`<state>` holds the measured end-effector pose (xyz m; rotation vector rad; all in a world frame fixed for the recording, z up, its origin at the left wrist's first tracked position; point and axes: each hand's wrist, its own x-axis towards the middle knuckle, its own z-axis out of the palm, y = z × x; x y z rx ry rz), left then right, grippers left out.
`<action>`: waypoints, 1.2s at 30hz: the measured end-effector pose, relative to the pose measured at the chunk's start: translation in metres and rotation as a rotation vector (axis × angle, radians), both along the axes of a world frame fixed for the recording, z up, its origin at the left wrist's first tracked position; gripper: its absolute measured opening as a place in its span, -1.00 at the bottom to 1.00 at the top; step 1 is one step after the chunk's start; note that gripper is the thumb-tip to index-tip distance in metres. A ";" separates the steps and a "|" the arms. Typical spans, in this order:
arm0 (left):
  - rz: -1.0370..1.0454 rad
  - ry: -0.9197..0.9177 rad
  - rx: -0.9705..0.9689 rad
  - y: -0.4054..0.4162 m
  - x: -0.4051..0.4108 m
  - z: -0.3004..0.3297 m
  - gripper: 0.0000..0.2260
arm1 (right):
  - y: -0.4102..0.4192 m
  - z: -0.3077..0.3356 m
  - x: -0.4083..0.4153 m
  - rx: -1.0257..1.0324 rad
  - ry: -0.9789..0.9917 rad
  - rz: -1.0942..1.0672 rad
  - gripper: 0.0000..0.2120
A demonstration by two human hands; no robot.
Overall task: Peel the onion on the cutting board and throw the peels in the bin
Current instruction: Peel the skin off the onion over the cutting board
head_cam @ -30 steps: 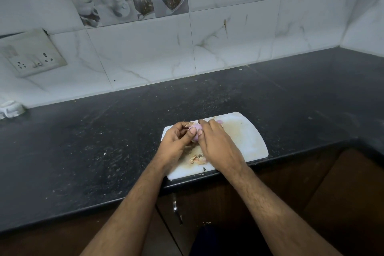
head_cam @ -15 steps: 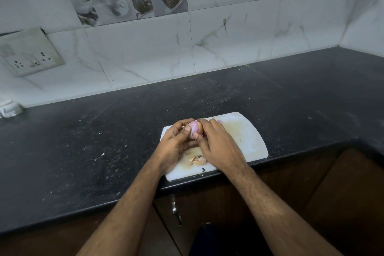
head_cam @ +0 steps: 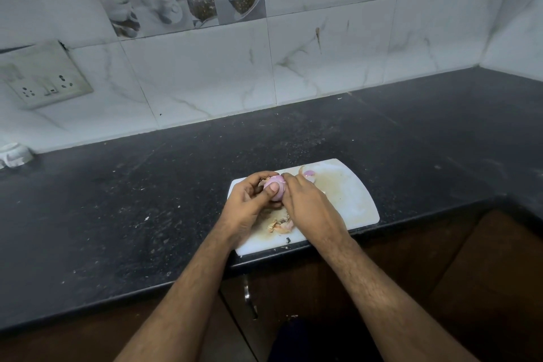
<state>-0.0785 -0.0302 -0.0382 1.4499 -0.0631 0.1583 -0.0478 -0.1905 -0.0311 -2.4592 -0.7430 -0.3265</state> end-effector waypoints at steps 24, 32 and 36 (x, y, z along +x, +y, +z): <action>0.008 0.054 -0.052 -0.002 -0.002 0.006 -0.76 | -0.013 -0.007 0.015 0.448 0.060 -0.206 -0.75; 0.020 0.080 -0.085 -0.002 0.000 0.004 -0.70 | -0.015 0.001 0.000 0.536 -0.044 0.013 -0.72; -0.009 0.053 -0.025 -0.002 0.000 0.005 -0.70 | -0.015 -0.001 0.001 0.516 -0.007 0.120 -0.72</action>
